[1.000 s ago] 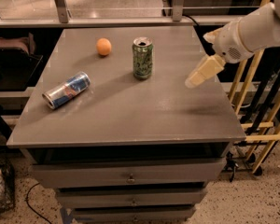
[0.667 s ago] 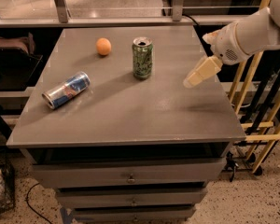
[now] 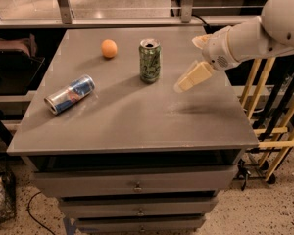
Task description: Knock green can over
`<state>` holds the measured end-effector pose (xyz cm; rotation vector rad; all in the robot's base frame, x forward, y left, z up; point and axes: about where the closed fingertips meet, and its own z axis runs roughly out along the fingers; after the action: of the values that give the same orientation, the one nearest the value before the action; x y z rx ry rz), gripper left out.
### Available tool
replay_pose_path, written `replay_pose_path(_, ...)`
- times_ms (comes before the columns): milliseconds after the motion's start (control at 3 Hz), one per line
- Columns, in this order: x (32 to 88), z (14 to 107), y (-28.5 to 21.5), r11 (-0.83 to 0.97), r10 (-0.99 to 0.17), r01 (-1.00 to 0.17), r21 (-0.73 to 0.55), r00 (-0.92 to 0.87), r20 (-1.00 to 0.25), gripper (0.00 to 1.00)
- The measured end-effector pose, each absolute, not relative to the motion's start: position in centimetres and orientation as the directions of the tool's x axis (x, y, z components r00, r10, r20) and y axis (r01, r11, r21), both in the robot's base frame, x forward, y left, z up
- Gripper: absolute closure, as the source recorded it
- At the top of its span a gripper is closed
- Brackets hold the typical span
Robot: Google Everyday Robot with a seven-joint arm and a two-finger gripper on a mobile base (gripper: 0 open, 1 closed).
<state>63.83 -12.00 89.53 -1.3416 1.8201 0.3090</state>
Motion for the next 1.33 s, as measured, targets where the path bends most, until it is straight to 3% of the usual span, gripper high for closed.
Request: replay_pose_path(1333, 68.4, 87.8, -5.7, 0.353, -0.635, -0.875, -0.331, 0.036, -0.772, 0.0)
